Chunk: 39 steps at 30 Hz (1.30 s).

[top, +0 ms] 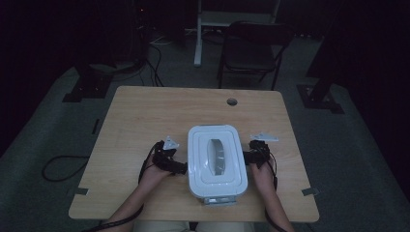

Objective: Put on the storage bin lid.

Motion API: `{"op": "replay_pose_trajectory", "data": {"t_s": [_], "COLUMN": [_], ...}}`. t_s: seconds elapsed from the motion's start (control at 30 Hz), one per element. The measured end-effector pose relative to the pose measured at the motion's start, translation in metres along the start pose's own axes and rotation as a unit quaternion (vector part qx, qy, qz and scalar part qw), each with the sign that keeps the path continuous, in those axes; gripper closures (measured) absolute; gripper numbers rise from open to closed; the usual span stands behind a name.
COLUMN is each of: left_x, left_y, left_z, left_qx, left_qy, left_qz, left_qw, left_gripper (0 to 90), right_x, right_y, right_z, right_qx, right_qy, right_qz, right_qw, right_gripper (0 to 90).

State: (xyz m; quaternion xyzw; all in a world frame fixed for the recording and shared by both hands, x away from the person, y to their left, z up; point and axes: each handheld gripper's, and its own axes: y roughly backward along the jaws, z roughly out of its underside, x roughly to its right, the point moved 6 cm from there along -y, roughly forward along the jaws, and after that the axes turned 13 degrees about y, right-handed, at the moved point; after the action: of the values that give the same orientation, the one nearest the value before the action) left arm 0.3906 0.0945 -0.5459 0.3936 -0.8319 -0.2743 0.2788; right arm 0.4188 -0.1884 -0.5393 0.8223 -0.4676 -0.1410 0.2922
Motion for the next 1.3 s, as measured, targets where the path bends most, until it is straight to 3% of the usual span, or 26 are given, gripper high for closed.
{"op": "replay_pose_trajectory", "data": {"t_s": [0.13, 0.33, 0.57, 0.73, 0.83, 0.97, 1.07, 1.3], "left_x": [0.004, 0.003, 0.000, -0.002, -0.002, -0.006, -0.008, -0.012], "left_y": [-0.004, -0.009, -0.016, -0.017, -0.015, -0.011, -0.008, -0.005], "left_z": [-0.002, -0.008, -0.015, -0.015, -0.015, -0.017, -0.019, -0.022], "left_qx": [-0.002, -0.004, -0.002, 0.000, 0.002, 0.008, 0.015, 0.019], "left_qy": [-0.003, -0.009, 0.002, 0.000, 0.002, 0.007, 0.013, -0.001], "left_qz": [0.006, 0.004, 0.008, 0.008, 0.012, 0.012, 0.012, 0.003], "left_qw": [1.0000, 0.9999, 1.0000, 1.0000, 0.9999, 0.9999, 0.9997, 0.9998], "left_gripper": [0.6, 0.6, 0.6, 0.6, 0.6, 0.6, 0.6, 0.6], "right_x": [0.007, 0.010, 0.010, 0.007, 0.006, 0.009, 0.011, 0.016], "right_y": [0.000, 0.002, 0.003, 0.007, 0.008, 0.009, 0.009, 0.014], "right_z": [0.000, 0.005, 0.009, 0.014, 0.016, 0.019, 0.021, 0.023], "right_qx": [0.000, 0.005, 0.009, 0.011, 0.008, -0.004, -0.004, 0.002], "right_qy": [-0.008, -0.023, -0.041, -0.055, -0.049, -0.021, -0.023, -0.025], "right_qz": [0.009, 0.000, -0.006, -0.008, 0.000, 0.024, 0.022, 0.026], "right_qw": [0.9999, 0.9997, 0.9991, 0.9984, 0.9988, 0.9995, 0.9995, 0.9993], "right_gripper": [15.7, 15.7, 15.7, 16.0, 13.6, 13.0, 13.0, 13.0]}}
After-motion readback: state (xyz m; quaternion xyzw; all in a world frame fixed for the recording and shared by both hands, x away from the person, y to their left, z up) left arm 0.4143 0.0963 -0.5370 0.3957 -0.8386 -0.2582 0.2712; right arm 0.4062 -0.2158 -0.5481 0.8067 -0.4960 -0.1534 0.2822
